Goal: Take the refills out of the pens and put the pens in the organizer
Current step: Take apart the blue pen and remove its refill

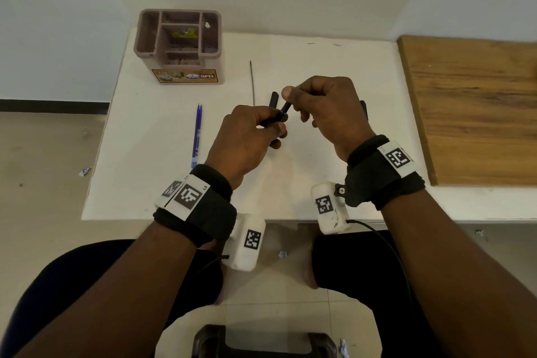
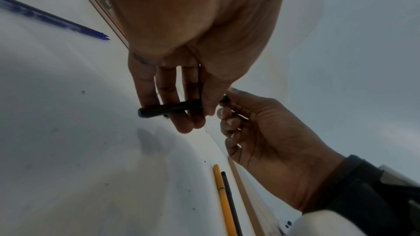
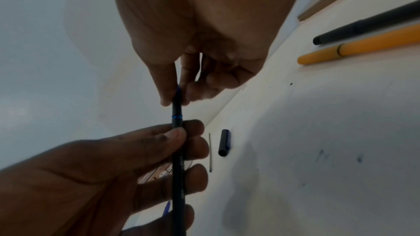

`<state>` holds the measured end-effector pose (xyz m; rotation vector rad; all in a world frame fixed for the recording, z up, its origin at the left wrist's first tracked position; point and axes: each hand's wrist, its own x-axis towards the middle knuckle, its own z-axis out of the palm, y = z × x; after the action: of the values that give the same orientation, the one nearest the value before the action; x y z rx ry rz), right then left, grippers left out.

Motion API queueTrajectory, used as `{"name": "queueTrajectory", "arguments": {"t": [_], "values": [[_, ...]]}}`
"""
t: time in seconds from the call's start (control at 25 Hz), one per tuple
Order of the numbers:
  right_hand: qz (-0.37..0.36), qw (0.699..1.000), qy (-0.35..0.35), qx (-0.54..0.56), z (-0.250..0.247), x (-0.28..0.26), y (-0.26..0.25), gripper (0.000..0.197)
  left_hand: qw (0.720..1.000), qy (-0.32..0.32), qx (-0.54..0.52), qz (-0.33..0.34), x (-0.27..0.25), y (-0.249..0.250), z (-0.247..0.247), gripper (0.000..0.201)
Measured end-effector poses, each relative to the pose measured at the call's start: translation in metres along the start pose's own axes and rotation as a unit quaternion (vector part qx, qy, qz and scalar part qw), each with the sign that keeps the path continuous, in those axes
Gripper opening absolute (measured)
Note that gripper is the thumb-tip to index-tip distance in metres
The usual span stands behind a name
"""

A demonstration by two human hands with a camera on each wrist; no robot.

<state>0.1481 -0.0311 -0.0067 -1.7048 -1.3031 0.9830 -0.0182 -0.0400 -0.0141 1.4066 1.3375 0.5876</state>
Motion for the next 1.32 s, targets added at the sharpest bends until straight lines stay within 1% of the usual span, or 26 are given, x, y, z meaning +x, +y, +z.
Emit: {"name": "queueTrajectory", "arguments": {"t": [0.08, 0.12, 0.2, 0.24, 0.32, 0.44, 0.48, 0.52, 0.6, 0.64, 0.68, 0.72, 0.8, 0.88, 0.96, 1.0, 1.08, 1.12, 1.16, 1.24, 1.32], "values": [[0.017, 1.000, 0.019, -0.004, 0.005, 0.001, 0.000, 0.046, 1.000, -0.002, 0.004, 0.006, -0.001, 0.001, 0.000, 0.028], [0.026, 0.999, 0.018, -0.001, 0.007, 0.001, -0.001, 0.049, 1.000, -0.002, 0.002, 0.007, -0.001, 0.001, 0.000, 0.028], [0.043, 0.999, -0.002, 0.015, 0.008, -0.001, -0.005, 0.046, 1.000, 0.003, -0.005, 0.005, 0.000, 0.003, -0.001, 0.029], [0.045, 0.999, -0.014, 0.027, 0.007, -0.002, -0.006, 0.040, 1.000, 0.006, -0.007, 0.003, 0.000, 0.003, -0.001, 0.029], [0.030, 0.998, -0.027, 0.039, 0.004, -0.004, -0.007, 0.025, 1.000, 0.009, -0.008, -0.005, 0.001, 0.003, -0.001, 0.030], [0.005, 0.999, -0.017, 0.039, -0.001, -0.003, -0.003, 0.015, 1.000, 0.011, -0.005, -0.008, 0.002, 0.002, 0.000, 0.029], [0.005, 0.999, -0.008, 0.036, -0.002, -0.002, -0.002, 0.015, 1.000, 0.010, -0.005, -0.005, 0.002, 0.001, 0.000, 0.028], [0.006, 1.000, 0.003, 0.030, -0.002, -0.001, -0.001, 0.020, 1.000, 0.009, -0.004, -0.002, 0.001, 0.002, 0.001, 0.028], [0.017, 0.999, 0.025, 0.018, 0.001, 0.001, 0.001, 0.038, 1.000, 0.007, -0.002, 0.004, 0.001, 0.002, 0.003, 0.028], [0.025, 0.999, 0.029, 0.018, 0.002, 0.001, -0.001, 0.044, 1.000, 0.008, -0.002, 0.006, 0.000, 0.003, 0.003, 0.028], [0.034, 0.999, 0.026, 0.023, 0.003, 0.001, -0.002, 0.045, 1.000, 0.009, -0.004, 0.007, 0.001, 0.004, 0.004, 0.028], [0.045, 0.998, 0.016, 0.033, 0.003, 0.000, -0.004, 0.044, 1.000, 0.011, -0.007, 0.005, 0.001, 0.005, 0.004, 0.029], [0.052, 0.997, -0.010, 0.060, 0.002, -0.002, -0.006, 0.034, 1.000, 0.013, -0.014, -0.001, 0.001, 0.006, 0.003, 0.029], [0.025, 0.997, -0.021, 0.066, -0.002, -0.003, -0.007, 0.022, 1.000, 0.013, -0.015, -0.006, 0.001, 0.006, 0.002, 0.029], [0.004, 0.999, -0.007, 0.054, -0.004, -0.003, -0.004, 0.015, 1.000, 0.014, -0.015, -0.007, 0.001, 0.005, 0.002, 0.028], [0.003, 0.999, 0.005, 0.046, -0.004, -0.002, -0.003, 0.016, 1.000, 0.013, -0.014, -0.006, 0.001, 0.005, 0.003, 0.028], [0.011, 0.999, 0.031, 0.030, -0.002, 0.000, -0.001, 0.032, 1.000, 0.010, -0.011, -0.004, 0.000, 0.005, 0.003, 0.027], [0.022, 0.999, 0.037, 0.026, 0.001, 0.001, -0.001, 0.042, 1.000, 0.008, -0.010, -0.002, 0.000, 0.005, 0.004, 0.027], [0.035, 0.998, 0.037, 0.027, 0.004, 0.000, -0.002, 0.047, 1.000, 0.008, -0.009, -0.001, 0.000, 0.005, 0.004, 0.028], [0.062, 0.997, 0.019, 0.046, 0.007, -0.001, -0.007, 0.046, 1.000, 0.011, -0.013, -0.004, 0.000, 0.007, 0.003, 0.028], [0.063, 0.995, -0.006, 0.072, 0.006, -0.003, -0.011, 0.033, 1.000, 0.015, -0.018, -0.005, 0.000, 0.007, 0.001, 0.029]]}}
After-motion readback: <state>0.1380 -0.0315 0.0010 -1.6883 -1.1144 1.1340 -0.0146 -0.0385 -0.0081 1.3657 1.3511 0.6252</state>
